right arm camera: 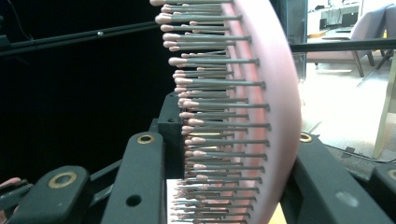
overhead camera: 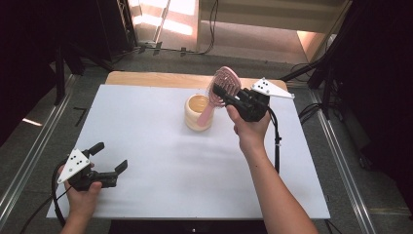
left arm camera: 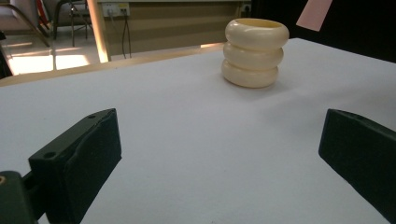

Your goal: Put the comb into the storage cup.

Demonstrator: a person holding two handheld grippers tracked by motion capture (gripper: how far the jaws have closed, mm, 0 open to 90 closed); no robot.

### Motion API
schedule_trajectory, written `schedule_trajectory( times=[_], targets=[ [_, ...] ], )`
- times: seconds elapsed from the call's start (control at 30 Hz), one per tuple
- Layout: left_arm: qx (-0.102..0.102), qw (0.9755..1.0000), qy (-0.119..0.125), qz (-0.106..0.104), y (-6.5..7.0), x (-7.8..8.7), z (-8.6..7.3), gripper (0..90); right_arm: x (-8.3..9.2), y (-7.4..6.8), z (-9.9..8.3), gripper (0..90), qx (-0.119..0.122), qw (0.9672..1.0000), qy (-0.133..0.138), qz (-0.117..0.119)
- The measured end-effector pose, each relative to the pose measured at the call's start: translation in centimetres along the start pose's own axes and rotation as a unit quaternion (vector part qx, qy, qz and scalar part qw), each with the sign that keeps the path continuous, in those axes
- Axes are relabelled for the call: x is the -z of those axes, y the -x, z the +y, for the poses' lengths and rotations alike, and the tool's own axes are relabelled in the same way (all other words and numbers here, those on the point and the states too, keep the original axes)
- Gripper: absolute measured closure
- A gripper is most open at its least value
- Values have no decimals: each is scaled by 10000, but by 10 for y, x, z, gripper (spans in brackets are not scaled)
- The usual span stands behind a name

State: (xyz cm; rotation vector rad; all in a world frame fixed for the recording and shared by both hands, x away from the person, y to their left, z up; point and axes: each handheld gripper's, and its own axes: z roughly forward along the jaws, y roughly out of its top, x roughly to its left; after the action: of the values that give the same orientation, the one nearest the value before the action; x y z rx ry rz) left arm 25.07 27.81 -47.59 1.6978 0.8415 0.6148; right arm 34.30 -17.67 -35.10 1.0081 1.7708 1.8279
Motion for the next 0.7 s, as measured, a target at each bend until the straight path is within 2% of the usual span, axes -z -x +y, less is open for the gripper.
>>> schedule_trajectory(
  times=[0.7],
  targets=[
    [63, 9999, 65, 89, -5, 4, 1, 0, -11, 10, 10, 622, 79, 9999, 58, -133]
  ],
)
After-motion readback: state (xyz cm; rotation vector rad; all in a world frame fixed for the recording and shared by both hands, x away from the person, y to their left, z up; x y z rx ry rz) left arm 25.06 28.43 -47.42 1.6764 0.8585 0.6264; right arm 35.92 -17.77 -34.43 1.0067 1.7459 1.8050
